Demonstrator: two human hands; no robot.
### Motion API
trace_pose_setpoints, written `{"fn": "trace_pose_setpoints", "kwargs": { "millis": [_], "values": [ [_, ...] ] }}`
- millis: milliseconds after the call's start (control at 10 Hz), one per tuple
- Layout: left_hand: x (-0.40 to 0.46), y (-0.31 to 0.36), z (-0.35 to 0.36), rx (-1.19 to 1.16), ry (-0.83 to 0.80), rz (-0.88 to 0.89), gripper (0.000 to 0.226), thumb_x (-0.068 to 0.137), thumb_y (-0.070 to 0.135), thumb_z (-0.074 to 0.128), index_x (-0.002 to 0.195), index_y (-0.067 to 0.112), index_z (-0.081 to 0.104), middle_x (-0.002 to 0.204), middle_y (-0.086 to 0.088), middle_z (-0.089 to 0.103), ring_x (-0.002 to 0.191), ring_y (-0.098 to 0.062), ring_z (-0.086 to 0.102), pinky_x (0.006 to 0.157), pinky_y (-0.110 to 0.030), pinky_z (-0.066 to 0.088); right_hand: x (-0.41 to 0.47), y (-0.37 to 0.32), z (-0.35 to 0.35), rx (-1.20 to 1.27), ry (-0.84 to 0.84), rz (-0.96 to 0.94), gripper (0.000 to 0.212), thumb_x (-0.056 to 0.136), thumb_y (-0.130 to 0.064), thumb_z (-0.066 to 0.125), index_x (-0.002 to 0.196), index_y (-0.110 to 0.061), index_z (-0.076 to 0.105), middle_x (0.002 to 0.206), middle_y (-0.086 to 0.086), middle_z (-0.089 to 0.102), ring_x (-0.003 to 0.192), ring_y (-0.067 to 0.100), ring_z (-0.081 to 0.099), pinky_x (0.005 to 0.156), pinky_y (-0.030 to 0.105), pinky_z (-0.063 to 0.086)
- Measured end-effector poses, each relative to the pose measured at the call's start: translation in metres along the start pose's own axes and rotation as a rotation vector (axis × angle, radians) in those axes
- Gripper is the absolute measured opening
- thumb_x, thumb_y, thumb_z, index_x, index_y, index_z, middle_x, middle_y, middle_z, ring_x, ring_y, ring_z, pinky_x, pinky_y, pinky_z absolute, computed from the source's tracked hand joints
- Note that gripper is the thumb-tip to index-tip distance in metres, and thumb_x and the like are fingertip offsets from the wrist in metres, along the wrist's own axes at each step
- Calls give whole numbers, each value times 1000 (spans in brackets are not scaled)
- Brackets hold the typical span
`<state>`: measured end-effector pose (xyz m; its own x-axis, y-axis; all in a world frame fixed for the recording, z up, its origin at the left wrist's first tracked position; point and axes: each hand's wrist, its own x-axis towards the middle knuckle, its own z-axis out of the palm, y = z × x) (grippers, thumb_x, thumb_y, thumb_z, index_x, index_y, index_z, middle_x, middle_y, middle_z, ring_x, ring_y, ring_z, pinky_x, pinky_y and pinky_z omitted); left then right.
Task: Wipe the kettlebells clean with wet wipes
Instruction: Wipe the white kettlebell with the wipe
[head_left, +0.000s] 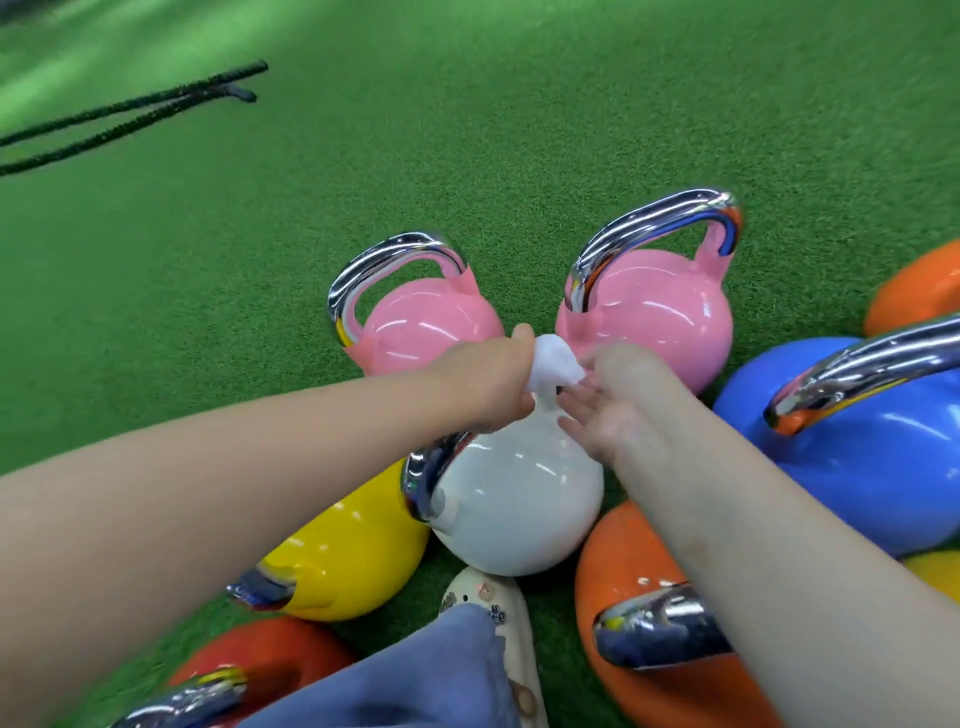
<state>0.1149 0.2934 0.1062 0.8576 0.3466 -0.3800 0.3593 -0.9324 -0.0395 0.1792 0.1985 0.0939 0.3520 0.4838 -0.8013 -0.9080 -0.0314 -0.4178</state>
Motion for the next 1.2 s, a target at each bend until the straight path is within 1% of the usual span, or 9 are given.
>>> {"fn": "trace_pose_setpoints", "kwargs": {
  "millis": [100, 200, 300, 500, 600, 700, 800, 900, 1200],
  "values": [
    [5, 7, -7, -1, -48, -17, 26, 87, 15, 50, 105, 11, 32, 78, 1, 47, 72, -27, 45, 59, -31, 31, -26, -32, -11, -165, 10, -361, 38, 95, -3, 39, 132, 0, 44, 96, 7, 57, 73, 16, 52, 66, 21, 46],
    [3, 2, -11, -57, -133, -30, 32, 87, 27, 57, 103, 12, 33, 77, 0, 55, 74, -26, 51, 59, -32, 35, -16, -37, -12, -678, 22, -830, 43, 86, 10, 42, 124, -8, 53, 92, -6, 54, 79, 3, 54, 58, 0, 38],
    [-2, -9, -20, -284, -165, -25, 44, 89, 42, 56, 120, 14, 44, 110, -6, 62, 94, -24, 56, 77, -30, 39, -6, -38, -5, -1263, -285, -1070, 57, 78, 14, 50, 129, -11, 50, 119, -4, 55, 119, 9, 50, 90, 2, 31],
    [-33, -41, -4, -796, 218, -206, 29, 100, 22, 34, 118, 12, 56, 121, -8, 57, 111, -23, 52, 96, -29, 36, 13, -42, 17, -2039, -618, -1016, 71, 79, -24, 71, 142, -28, 38, 138, -5, 51, 126, 14, 45, 101, 22, 30],
    [-41, -40, 21, -1128, 481, -321, 22, 99, 18, 36, 89, 20, 55, 89, 2, 61, 76, -19, 59, 87, -42, 47, 28, -37, 23, -2220, -699, -1081, 47, 77, -35, 72, 120, -24, 56, 114, 1, 63, 108, 22, 54, 89, 37, 42],
    [-44, -37, 42, -1148, 601, -401, 22, 99, 20, 35, 86, 17, 52, 76, 8, 57, 63, -10, 54, 78, -36, 45, 34, -20, 26, -2309, -666, -1328, 35, 73, -26, 72, 99, -18, 50, 93, 4, 60, 92, 26, 59, 70, 35, 46],
    [-44, -31, 55, -1171, 680, -433, 23, 99, 25, 36, 81, 19, 49, 72, 8, 55, 67, -16, 51, 78, -42, 44, 39, 11, 22, -2077, -620, -1800, 39, 53, -13, 78, 81, -13, 51, 60, 5, 56, 51, 26, 58, 42, 26, 37],
    [-44, -31, 57, -1215, 764, -462, 23, 88, 39, 33, 77, 24, 48, 71, 8, 55, 68, -9, 50, 78, -37, 43, 40, 37, 28, -1910, -606, -2007, 12, 66, -11, 44, 74, -10, 54, 53, 3, 55, 41, 22, 53, 42, 22, 33],
    [-35, -29, 62, -1123, 799, -413, 33, 84, 54, 26, 80, 29, 47, 72, 11, 55, 68, -12, 50, 77, -43, 46, 58, 13, 19, -1773, -577, -2036, 11, 63, -23, 45, 72, -18, 50, 52, -1, 51, 43, 20, 50, 41, 22, 29]
  ]
}}
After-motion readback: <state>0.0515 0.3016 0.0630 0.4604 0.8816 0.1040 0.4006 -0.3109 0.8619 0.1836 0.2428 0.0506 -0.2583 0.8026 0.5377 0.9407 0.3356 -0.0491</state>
